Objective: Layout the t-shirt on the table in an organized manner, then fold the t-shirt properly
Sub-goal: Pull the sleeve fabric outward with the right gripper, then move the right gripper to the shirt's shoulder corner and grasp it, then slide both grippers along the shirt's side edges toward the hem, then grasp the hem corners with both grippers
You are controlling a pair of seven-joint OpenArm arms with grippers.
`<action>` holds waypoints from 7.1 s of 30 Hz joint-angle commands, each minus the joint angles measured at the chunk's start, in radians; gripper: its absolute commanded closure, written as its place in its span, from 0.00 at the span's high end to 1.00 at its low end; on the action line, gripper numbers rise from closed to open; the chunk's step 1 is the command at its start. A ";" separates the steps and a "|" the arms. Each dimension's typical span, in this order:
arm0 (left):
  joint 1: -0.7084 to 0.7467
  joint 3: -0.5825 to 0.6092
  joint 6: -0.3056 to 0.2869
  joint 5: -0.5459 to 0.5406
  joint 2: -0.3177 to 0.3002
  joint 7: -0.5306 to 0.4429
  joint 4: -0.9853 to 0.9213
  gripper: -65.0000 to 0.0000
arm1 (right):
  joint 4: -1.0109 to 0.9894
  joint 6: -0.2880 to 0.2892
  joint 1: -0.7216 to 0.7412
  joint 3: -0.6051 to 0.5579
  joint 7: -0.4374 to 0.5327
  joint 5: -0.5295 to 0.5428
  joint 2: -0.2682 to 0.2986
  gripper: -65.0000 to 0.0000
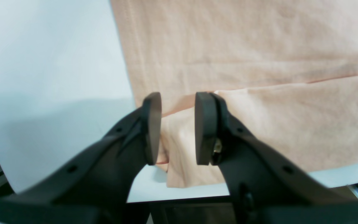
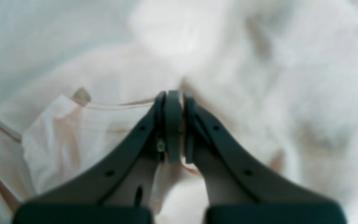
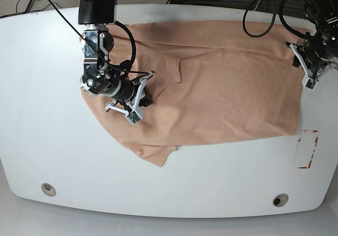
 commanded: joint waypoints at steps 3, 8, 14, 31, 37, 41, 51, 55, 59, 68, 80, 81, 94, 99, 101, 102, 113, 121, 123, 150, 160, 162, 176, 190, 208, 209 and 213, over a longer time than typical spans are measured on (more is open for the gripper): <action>-0.004 -0.004 -0.001 -0.003 -0.014 -0.014 0.015 0.25 | 0.017 0.002 0.028 0.002 0.025 0.019 -0.003 0.01; -0.005 -0.004 -0.001 -0.003 -0.014 -0.014 0.015 0.25 | 0.017 0.002 0.042 0.000 0.025 0.019 -0.003 0.01; -0.007 -0.003 -0.001 -0.003 -0.014 -0.014 0.015 0.25 | 0.024 0.002 0.042 -0.001 0.023 0.019 -0.003 0.31; 0.056 -0.006 -0.001 -0.003 -0.014 0.042 0.022 0.25 | 0.419 0.002 -0.185 0.145 -0.110 0.019 0.050 0.58; 0.110 -0.010 -0.001 -0.003 -0.014 0.037 0.022 0.25 | 0.490 0.002 -0.318 0.257 -0.110 0.019 0.063 0.57; 0.145 -0.010 -0.001 -0.002 -0.014 0.019 0.015 0.25 | 0.492 0.002 -0.404 0.323 -0.110 0.027 0.082 0.57; 0.156 -0.010 -0.001 0.001 -0.021 -0.026 -0.045 0.25 | 0.481 0.002 -0.529 0.398 -0.104 0.028 0.082 0.56; 0.154 -0.009 -0.001 0.001 -0.021 -0.026 -0.071 0.25 | 0.450 0.002 -0.536 0.398 -0.100 0.024 0.082 0.56; 0.133 -0.007 -0.001 0.003 -0.024 -0.028 -0.108 0.25 | 0.373 0.002 -0.536 0.396 -0.052 0.021 0.082 0.56; 0.099 -0.007 -0.001 0.077 -0.024 -0.057 -0.165 0.25 | 0.249 0.002 -0.538 0.396 0.025 0.025 0.137 0.56; 0.125 -0.006 -0.001 0.104 -0.047 -0.093 -0.166 0.25 | 0.237 0.002 -0.539 0.396 0.025 0.018 0.200 0.56; 0.125 -0.006 -0.001 0.104 -0.048 -0.093 -0.166 0.25 | 0.238 0.002 -0.539 0.396 0.025 0.018 0.202 0.56; 0.096 -0.010 -0.001 0.103 -0.044 -0.018 -0.050 0.25 | 0.364 0.002 -0.532 0.392 -0.055 0.027 0.209 0.56; 0.067 -0.012 -0.001 0.103 -0.021 0.052 0.013 0.25 | 0.438 0.002 -0.524 0.390 -0.107 0.025 0.188 0.56; 0.058 -0.012 -0.001 0.103 -0.021 0.080 0.031 0.25 | 0.462 0.002 -0.509 0.390 -0.124 0.027 0.186 0.56; 0.052 -0.012 -0.001 0.103 -0.021 0.094 0.042 0.25 | 0.475 0.002 -0.501 0.390 -0.139 0.027 0.185 0.56; -0.062 -0.026 -0.001 0.104 -0.022 0.118 0.107 0.25 | 0.470 0.002 -0.323 0.389 -0.172 0.022 0.182 0.56; -0.332 -0.021 -0.001 0.112 0.041 0.080 0.064 0.25 | 0.275 0.002 -0.056 0.389 -0.172 0.018 0.131 0.56; -0.392 -0.019 -0.001 0.112 0.058 0.065 0.041 0.25 | 0.211 0.002 0.004 0.389 -0.167 0.018 0.125 0.56; -0.653 0.073 0.063 0.110 0.041 -0.126 -0.334 0.25 | -0.834 0.002 0.527 0.284 0.417 -0.179 0.160 0.56; -0.640 0.070 0.065 0.112 0.024 -0.127 -0.337 0.25 | -0.834 0.002 0.495 0.283 0.419 -0.180 0.123 0.56; -0.640 0.070 0.065 0.112 0.013 -0.129 -0.341 0.25 | -0.834 0.002 0.490 0.283 0.417 -0.180 0.116 0.54; -0.663 0.071 0.072 0.112 -0.045 -0.322 -0.631 0.26 | -0.836 0.002 0.464 0.281 0.417 -0.182 0.091 0.17; -0.769 0.077 0.246 0.110 -0.108 -0.592 -1.041 0.68 | -0.836 0.002 0.464 0.281 0.417 -0.182 0.093 0.00; -0.835 0.077 0.244 0.109 -0.087 -0.703 -1.300 0.68 | -0.834 0.002 0.464 0.281 0.417 -0.182 0.093 0.00; -0.837 0.079 0.244 0.110 -0.076 -0.703 -1.299 0.68 | -0.834 0.002 0.464 0.281 0.417 -0.182 0.093 0.00; -0.844 0.090 0.244 0.112 -0.062 -0.703 -1.297 0.63 | -0.834 0.002 0.464 0.281 0.417 -0.182 0.094 0.00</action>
